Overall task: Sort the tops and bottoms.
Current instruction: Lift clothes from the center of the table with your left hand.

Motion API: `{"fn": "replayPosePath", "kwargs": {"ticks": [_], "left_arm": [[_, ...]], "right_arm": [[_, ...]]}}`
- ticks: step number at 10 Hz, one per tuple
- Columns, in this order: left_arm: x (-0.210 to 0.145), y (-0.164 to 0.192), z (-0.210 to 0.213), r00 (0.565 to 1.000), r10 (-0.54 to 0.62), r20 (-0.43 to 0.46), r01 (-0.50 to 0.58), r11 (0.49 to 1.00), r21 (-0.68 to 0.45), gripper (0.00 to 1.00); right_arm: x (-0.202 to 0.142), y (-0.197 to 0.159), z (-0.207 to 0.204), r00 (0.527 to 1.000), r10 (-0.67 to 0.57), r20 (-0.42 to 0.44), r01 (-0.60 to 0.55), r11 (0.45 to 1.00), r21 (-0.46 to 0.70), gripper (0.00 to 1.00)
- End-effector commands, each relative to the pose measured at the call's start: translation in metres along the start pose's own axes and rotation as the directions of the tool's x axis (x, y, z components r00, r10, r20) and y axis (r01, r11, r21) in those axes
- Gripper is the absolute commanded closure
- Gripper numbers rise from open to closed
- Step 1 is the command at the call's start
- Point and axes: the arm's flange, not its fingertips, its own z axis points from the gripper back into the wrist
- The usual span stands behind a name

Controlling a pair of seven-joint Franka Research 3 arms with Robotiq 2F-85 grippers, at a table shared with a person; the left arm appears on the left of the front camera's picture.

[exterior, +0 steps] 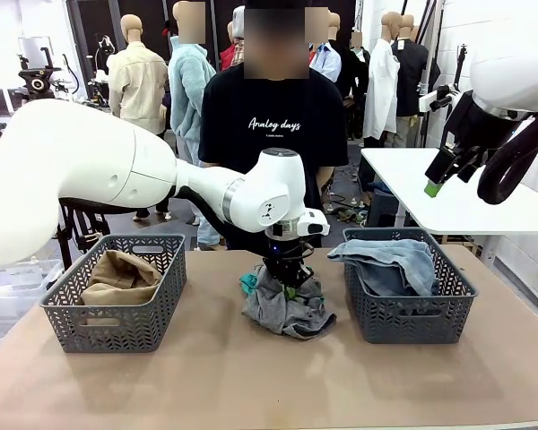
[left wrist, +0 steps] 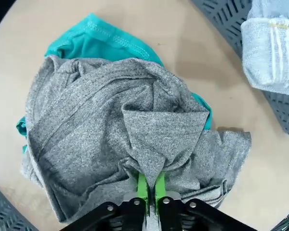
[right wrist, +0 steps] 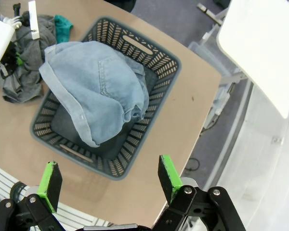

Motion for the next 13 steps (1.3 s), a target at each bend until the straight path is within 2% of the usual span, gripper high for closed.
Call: {"fn": "replayPosePath", "kwargs": {"ticks": [1,2,3,5,8,10,11,12,13], "left_arm": [[-0.01,0.002,0.033,0.998,-0.023,0.063,0.023,1.0,0.002,1.0],[-0.014,0.003,0.059,0.995,-0.023,0.102,0.022,1.0,0.007,1.0],[-0.018,0.006,0.087,0.996,-0.016,0.092,0.015,1.0,0.011,1.0],[-0.025,0.007,0.141,0.987,-0.029,0.16,0.02,0.998,0.059,1.0],[-0.039,0.009,0.218,0.935,-0.061,0.349,0.014,0.991,0.135,1.0],[-0.046,0.014,0.255,0.9,-0.066,0.43,-0.012,0.984,0.177,1.0],[-0.046,0.027,0.267,0.894,-0.053,0.446,-0.016,0.989,0.149,1.0],[-0.031,0.009,0.261,0.921,-0.052,0.385,-0.006,0.989,0.148,1.0],[-0.031,0.009,0.261,0.921,-0.052,0.385,-0.006,0.989,0.148,1.0]], "right_arm": [[0.0,0.001,-0.001,1.0,-0.011,-0.01,0.011,1.0,-0.022,0.0],[0.0,0.001,-0.001,1.0,-0.011,-0.01,0.011,1.0,-0.022,0.0],[0.0,0.001,-0.001,1.0,-0.011,-0.01,0.011,1.0,-0.022,0.0],[0.0,0.001,-0.001,1.0,-0.011,-0.01,0.011,1.0,-0.022,0.0],[0.0,0.001,-0.001,1.0,-0.011,-0.01,0.011,1.0,-0.022,0.0],[0.0,0.001,-0.001,1.0,-0.011,-0.01,0.011,1.0,-0.022,0.0],[0.0,0.001,-0.001,1.0,-0.011,-0.01,0.011,1.0,-0.022,0.0],[0.0,0.001,-0.001,1.0,-0.011,-0.01,0.011,1.0,-0.022,0.0],[0.0,0.001,-0.001,1.0,-0.011,-0.01,0.011,1.0,-0.022,0.0]]}}
